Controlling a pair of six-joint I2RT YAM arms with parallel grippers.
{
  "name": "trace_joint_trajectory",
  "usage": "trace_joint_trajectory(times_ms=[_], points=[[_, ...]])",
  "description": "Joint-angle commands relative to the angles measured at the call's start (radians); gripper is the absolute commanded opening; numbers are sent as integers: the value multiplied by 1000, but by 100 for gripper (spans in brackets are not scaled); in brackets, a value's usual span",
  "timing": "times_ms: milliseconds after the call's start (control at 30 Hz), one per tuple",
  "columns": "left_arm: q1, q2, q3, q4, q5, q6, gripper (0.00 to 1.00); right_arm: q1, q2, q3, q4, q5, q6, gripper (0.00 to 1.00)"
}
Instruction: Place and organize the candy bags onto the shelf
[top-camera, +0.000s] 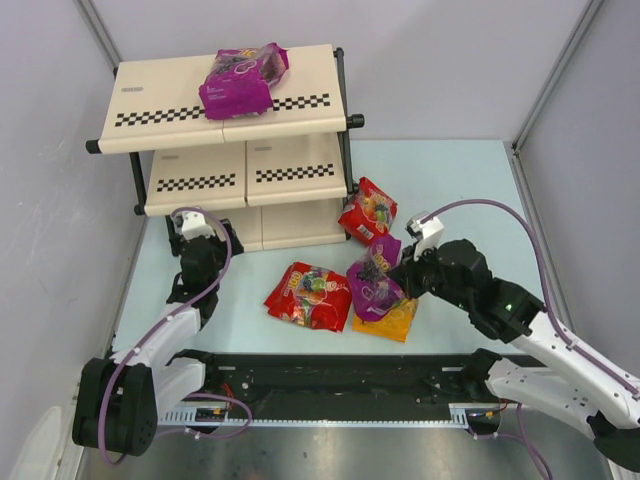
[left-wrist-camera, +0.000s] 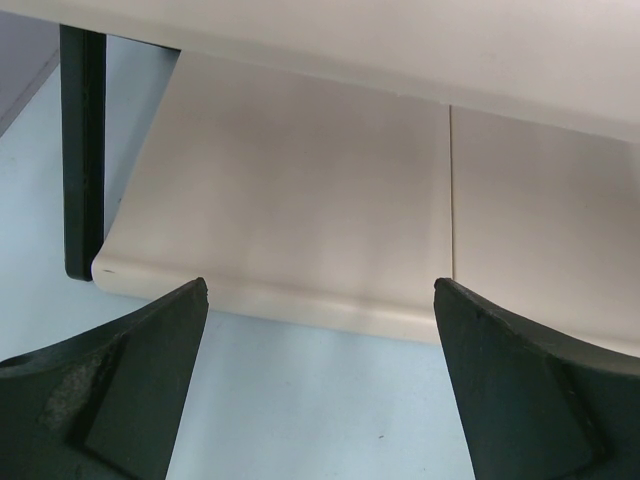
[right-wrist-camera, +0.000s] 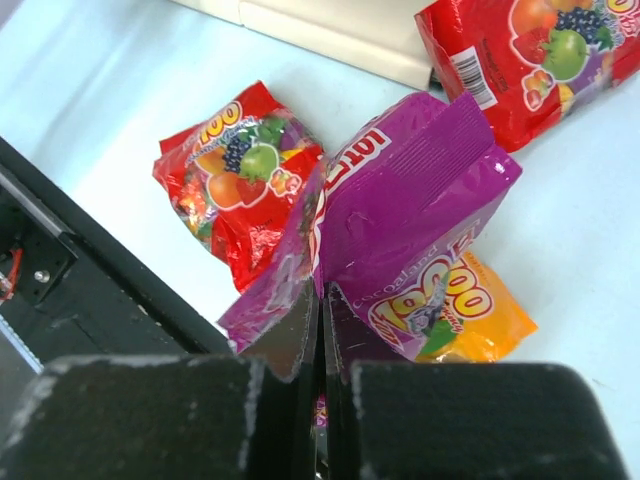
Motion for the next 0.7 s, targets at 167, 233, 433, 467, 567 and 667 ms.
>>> trace_joint_trajectory(times_ms=[167, 233, 433, 467, 567, 667], points=[[9, -10, 19, 31, 8, -19, 100, 176, 143, 113, 91, 206, -48, 5], [11, -9, 19, 33, 8, -19, 100, 238, 210, 121, 110, 261, -55, 7], [11, -9, 19, 31, 8, -19, 100, 374, 413, 176, 186, 388, -53, 9], [9, -9, 19, 31, 8, -19, 100, 388, 433, 189, 203, 379, -52, 10], [9, -5, 22, 30, 8, -19, 100, 439, 506, 204, 278, 346, -38, 23], [9, -6, 22, 30, 6, -19, 100, 477, 586, 221, 377, 283, -9, 37]])
